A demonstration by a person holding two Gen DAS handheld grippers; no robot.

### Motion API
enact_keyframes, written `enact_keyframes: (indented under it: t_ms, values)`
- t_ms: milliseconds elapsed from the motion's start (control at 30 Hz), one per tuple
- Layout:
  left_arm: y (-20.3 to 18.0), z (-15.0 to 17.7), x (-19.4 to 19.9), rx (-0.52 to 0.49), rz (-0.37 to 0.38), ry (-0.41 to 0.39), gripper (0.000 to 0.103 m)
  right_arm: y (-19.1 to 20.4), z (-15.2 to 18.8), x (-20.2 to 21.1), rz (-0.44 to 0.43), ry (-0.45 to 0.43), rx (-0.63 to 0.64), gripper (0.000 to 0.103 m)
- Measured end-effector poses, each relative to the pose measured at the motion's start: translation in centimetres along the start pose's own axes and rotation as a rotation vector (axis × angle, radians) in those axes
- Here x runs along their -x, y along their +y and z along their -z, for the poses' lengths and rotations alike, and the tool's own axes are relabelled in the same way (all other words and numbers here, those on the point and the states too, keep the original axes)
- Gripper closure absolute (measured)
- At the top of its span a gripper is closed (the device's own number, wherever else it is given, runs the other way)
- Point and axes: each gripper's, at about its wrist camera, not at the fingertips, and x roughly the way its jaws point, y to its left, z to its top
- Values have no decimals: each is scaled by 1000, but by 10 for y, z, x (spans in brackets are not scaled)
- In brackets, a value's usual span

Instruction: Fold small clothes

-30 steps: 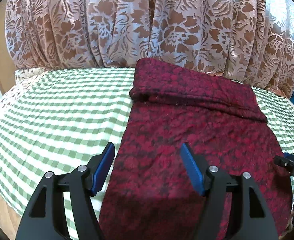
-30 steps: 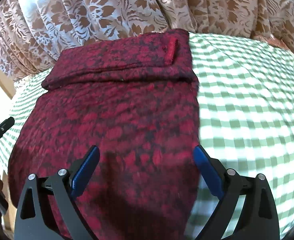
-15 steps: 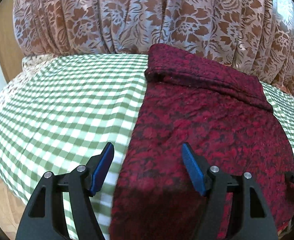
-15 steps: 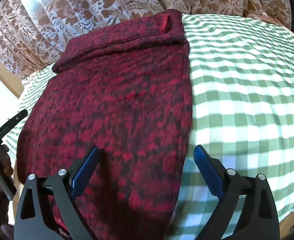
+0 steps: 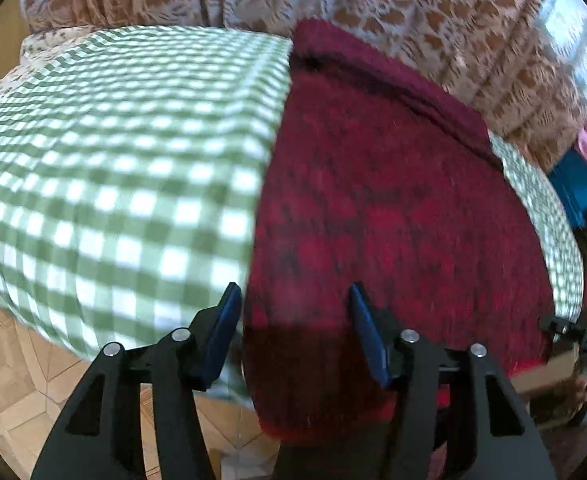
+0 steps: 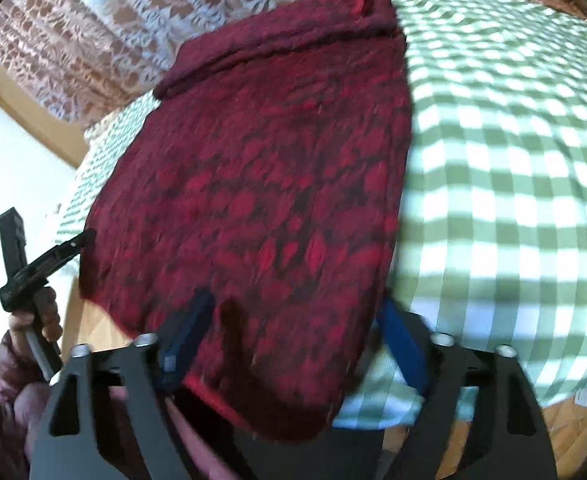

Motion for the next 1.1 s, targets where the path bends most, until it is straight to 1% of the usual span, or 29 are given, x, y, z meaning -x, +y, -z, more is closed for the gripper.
enact_keyframes:
  t_ms: [33, 67, 100, 133, 167, 200, 267, 367, 467, 533, 667, 733, 833, 900, 933, 967, 1033, 1067, 1100]
  values:
    - [-2, 4, -2, -7, -4, 5, 56, 1, 4, 0, -5, 10, 4, 39]
    - [-2, 6, -2, -6, 3, 4, 67, 3, 8, -1, -3, 19, 17, 43]
    - [-3, 5, -2, -6, 26, 6, 79, 4, 11, -1, 0, 26, 25, 47]
    - [-5, 4, 0, -15, 34, 5, 81, 4, 10, -1, 1, 33, 29, 50]
    - [-7, 2, 5, -30, 41, -7, 83, 6, 9, -1, 0, 46, 38, 65]
    - [-7, -1, 9, -31, 57, -14, 84, 7, 8, 0, -6, 47, 42, 76]
    - [-6, -8, 20, -22, 103, -33, 84, 15, 2, 9, -38, 24, 56, 81]
    - [-4, -24, 41, 2, 203, -82, 85, 20, -11, 22, -102, -28, 44, 81]
    - [-4, -47, 51, 26, 278, -119, 85, 24, -27, 35, -145, -95, 40, 81]
    - [-6, -64, 50, 45, 322, -136, 85, 22, -43, 40, -181, -151, 5, 81]
    - [-7, -105, 40, 105, 395, -142, 85, 11, -72, 39, -196, -217, -73, 81]
    - [-9, -125, 30, 136, 393, -132, 85, -2, -89, 35, -201, -247, -133, 82]
    - [-11, -152, 7, 181, 401, -103, 85, -16, -114, 20, -199, -247, -212, 82]
    - [-16, -168, -10, 194, 382, -91, 79, -22, -127, 11, -197, -238, -253, 82]
    - [-17, -176, -18, 203, 376, -87, 79, -25, -134, 5, -189, -230, -261, 82]
    - [-18, -181, -25, 208, 374, -88, 74, -26, -141, -1, -178, -227, -265, 82]
    - [-16, -195, -39, 241, 341, -92, 63, -33, -149, -11, -173, -213, -292, 82]
    - [-14, -202, -45, 257, 334, -92, 50, -36, -156, -17, -177, -205, -314, 82]
    - [-9, -207, -50, 289, 346, -88, 32, -40, -160, -21, -178, -201, -330, 82]
